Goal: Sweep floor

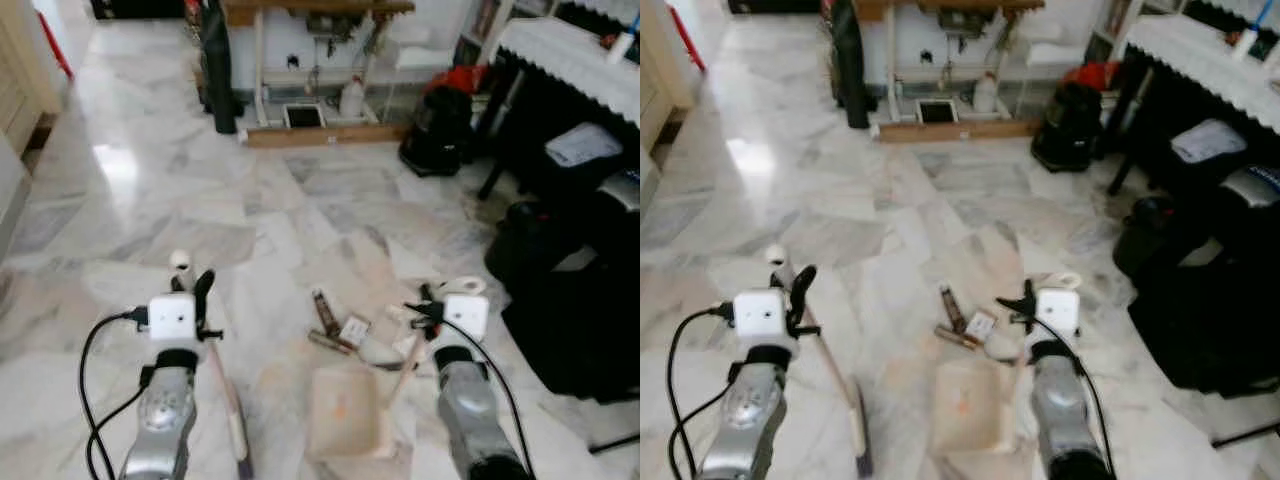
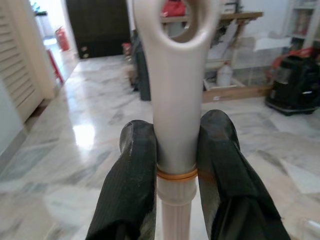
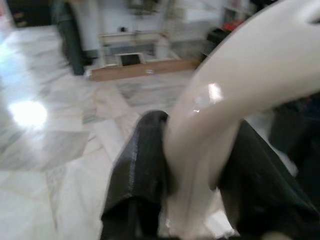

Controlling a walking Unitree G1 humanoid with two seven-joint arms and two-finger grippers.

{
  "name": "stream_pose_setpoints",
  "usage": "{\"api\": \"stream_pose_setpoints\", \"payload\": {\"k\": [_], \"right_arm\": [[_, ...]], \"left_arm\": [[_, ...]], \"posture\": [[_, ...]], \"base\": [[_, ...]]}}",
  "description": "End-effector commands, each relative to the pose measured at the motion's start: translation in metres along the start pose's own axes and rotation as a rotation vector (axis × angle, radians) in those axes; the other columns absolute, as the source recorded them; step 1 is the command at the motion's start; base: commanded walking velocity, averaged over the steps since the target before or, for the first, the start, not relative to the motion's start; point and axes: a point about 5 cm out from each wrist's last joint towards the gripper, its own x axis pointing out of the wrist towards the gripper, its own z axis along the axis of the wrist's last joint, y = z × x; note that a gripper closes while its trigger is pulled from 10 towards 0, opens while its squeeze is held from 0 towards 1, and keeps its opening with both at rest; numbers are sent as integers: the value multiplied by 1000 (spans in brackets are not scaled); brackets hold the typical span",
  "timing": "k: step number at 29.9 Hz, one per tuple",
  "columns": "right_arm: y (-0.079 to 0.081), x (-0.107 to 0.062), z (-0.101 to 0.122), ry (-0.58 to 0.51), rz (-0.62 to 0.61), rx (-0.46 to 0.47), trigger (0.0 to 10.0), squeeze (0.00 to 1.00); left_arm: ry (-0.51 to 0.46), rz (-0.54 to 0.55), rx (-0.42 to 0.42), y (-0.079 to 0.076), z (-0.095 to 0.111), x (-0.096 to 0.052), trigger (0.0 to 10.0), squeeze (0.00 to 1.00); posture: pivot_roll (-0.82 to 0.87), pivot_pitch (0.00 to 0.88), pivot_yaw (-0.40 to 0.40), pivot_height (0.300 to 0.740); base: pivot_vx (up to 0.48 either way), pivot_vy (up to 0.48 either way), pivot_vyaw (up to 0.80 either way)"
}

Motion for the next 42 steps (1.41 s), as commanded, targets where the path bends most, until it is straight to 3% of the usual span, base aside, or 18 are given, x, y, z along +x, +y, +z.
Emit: {"api": "stream_pose_setpoints", "payload": {"k": [1,27,42], "right_arm": [[-11,3,9,-39,-30,-15,10000,0],[-9,3,10,-42,-34,-10,10000,0],[-10,3,10,-41,-37,-10,10000,0]], "left_arm": [[-29,-21,-5,-6,6,2,10000,0],[-30,-31,-5,-6,7,2,10000,0],[-38,-26,-12,-7,9,3,10000,0]], "posture": [[91,50,-72,740],[91,66,-63,740],[93,57,-63,740]], "base": [[292,0,0],[288,0,0],[0,0,0]]}}
